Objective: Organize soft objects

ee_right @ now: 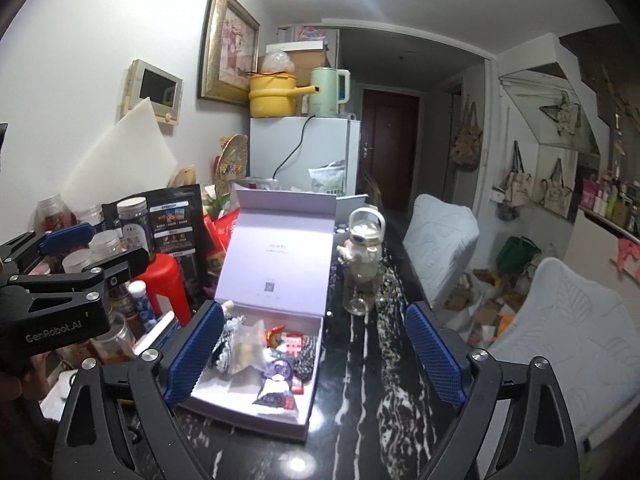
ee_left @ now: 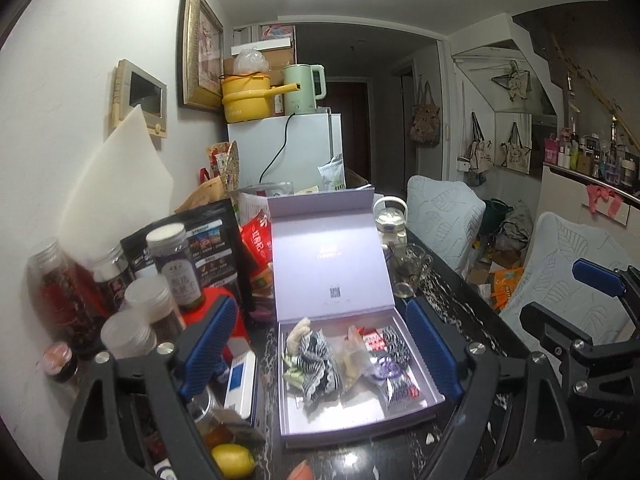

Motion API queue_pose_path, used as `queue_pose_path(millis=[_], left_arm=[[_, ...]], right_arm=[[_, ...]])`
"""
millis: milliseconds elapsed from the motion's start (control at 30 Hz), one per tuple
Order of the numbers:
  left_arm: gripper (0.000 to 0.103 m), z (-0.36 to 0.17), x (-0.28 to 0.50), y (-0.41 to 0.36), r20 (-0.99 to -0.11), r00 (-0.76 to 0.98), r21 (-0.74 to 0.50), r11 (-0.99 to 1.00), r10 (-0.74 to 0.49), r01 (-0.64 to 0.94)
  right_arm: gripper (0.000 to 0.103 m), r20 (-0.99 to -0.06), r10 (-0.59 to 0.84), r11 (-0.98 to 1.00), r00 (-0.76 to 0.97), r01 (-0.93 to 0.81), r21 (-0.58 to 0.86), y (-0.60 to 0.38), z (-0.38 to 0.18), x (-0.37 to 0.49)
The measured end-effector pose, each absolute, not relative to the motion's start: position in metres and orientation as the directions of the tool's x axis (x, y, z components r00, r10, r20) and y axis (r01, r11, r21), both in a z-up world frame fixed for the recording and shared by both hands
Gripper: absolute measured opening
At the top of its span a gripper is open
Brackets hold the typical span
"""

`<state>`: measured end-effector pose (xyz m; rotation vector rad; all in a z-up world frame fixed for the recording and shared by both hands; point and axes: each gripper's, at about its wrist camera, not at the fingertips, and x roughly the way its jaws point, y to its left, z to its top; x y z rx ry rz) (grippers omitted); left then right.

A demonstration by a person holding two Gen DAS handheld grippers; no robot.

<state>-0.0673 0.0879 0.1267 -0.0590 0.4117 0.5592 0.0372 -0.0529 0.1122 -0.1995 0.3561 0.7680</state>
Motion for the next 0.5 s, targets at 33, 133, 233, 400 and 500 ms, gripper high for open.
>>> queue_pose_path(millis=[33, 133, 233, 400, 500], left_arm=[[0.087, 0.123, -0.07, 0.086, -0.399, 0.765, 0.056, 0.846, 0.505, -0.53], [0.087, 0.112, -0.078, 0.083, -0.413, 0.761, 0.05, 0.847, 0.5, -0.529], [0.087, 0.101, -0.088, 0.079, -0.405, 0.755, 0.046, 0.836, 0.516, -0.547], [0.087, 0.087, -0.099, 0.072, -0.39, 0.74, 0.067, 0.819, 0.548, -0.57], [0.087, 0.077, -0.102, 0.069, -0.411, 0.735, 0.073, 0.823, 0.539, -0.563]], right_arm=[[0.094, -0.392, 0.635, 0.709, 0.665, -0.704, -0.047, -0.055, 0.108, 0.033], [0.094, -0.415, 0.625, 0.713, 0.662, -0.7, -0.042, -0.058, 0.098, 0.026], [0.094, -0.442, 0.606, 0.726, 0.661, -0.687, -0.032, -0.062, 0.085, 0.02], [0.094, -0.481, 0.588, 0.738, 0.651, -0.675, -0.012, -0.074, 0.066, 0.014], [0.094, -0.501, 0.574, 0.749, 0.647, -0.662, 0.003, -0.08, 0.055, 0.013]])
